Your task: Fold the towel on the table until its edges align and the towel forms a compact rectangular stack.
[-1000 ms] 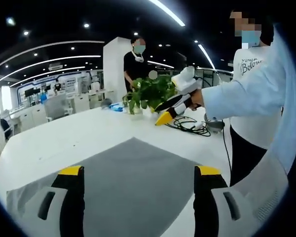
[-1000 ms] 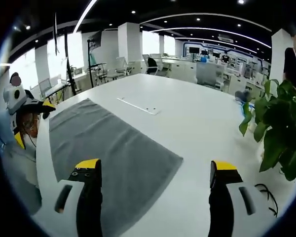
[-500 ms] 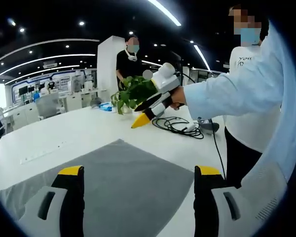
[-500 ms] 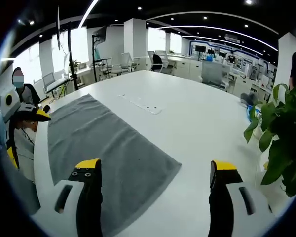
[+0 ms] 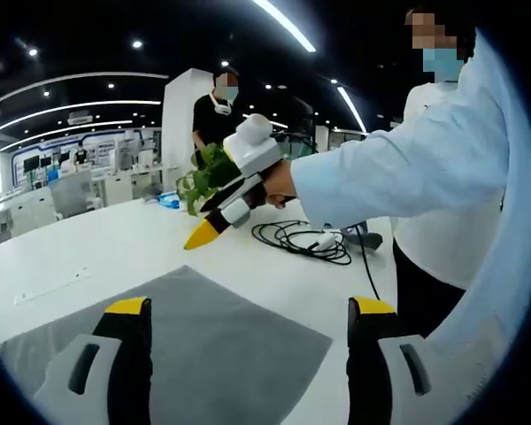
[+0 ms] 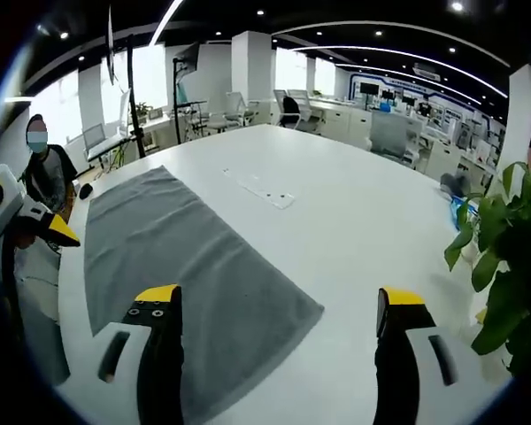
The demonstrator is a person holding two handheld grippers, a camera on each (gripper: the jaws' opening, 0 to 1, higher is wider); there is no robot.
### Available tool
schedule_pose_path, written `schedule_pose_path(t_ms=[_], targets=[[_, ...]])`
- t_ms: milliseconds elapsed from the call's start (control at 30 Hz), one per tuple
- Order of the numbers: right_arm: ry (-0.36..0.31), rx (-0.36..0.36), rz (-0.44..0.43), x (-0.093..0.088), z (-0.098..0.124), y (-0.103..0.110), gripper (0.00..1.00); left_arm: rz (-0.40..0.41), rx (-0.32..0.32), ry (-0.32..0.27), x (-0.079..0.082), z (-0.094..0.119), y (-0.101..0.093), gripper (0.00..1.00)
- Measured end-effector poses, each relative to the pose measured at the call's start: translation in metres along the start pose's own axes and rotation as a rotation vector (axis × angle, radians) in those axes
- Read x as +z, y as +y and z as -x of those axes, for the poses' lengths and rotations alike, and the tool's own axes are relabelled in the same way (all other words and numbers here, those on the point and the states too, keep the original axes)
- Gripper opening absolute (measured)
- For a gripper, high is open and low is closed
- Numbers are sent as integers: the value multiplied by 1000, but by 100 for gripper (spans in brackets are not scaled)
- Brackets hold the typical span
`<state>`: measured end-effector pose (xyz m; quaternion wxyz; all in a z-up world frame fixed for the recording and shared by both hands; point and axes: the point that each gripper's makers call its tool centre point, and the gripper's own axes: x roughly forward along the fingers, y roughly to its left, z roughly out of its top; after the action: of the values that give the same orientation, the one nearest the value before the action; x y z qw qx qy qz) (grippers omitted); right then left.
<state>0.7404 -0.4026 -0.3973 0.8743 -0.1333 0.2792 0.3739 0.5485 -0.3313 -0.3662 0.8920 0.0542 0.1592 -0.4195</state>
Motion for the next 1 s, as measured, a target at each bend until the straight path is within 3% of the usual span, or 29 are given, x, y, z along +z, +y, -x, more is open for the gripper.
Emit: schedule_pose_path(t_ms=[633, 867, 1000], targets=[[37, 34, 43, -1, -18, -6, 92, -46, -92, 44, 0, -39, -40, 93], [71, 46, 68, -10, -21, -5, 91, -91, -127, 116, -11, -48, -47, 90], [97, 56, 74, -17, -24, -8, 90, -86, -134, 207, -26, -52, -45, 91]])
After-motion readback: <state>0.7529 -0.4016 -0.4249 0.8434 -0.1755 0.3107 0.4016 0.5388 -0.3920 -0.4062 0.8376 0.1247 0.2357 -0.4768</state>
